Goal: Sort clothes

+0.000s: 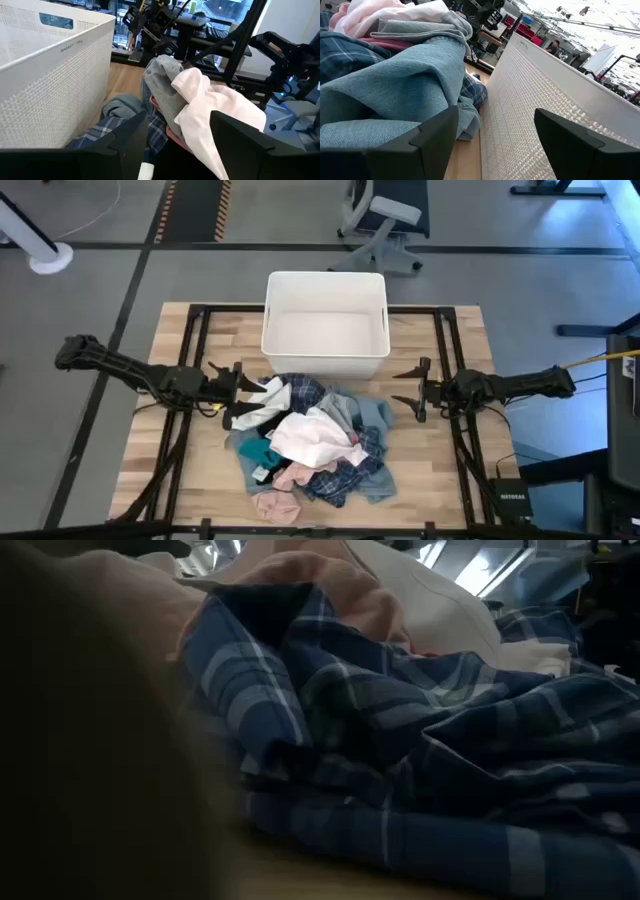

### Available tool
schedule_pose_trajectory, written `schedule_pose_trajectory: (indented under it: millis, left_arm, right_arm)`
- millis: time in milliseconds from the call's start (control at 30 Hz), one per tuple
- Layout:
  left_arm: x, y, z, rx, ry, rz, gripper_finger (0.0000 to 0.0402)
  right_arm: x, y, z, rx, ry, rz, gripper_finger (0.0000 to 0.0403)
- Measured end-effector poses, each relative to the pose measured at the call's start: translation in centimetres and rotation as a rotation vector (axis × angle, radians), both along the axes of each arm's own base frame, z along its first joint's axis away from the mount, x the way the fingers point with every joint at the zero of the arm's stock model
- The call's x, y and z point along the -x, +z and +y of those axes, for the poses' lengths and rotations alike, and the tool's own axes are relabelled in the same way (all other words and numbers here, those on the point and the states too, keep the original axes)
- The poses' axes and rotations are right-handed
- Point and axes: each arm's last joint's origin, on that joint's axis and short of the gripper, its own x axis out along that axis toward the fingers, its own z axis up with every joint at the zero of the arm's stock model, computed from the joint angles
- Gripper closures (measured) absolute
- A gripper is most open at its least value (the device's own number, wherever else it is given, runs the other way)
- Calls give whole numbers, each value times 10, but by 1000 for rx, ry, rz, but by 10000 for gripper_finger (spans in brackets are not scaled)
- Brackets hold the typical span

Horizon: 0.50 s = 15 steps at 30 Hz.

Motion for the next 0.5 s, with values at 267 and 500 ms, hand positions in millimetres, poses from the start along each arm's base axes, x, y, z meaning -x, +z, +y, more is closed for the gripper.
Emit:
schedule_pose_trajectory:
  millis: [267, 500]
  left_arm:
    - [0, 0, 0, 0, 0, 0, 192]
    - [0, 0, 0, 32, 4, 1, 192]
  right_arm:
    - [0, 0, 0, 0, 0, 0, 123]
    - [0, 0, 0, 0, 0, 0, 123]
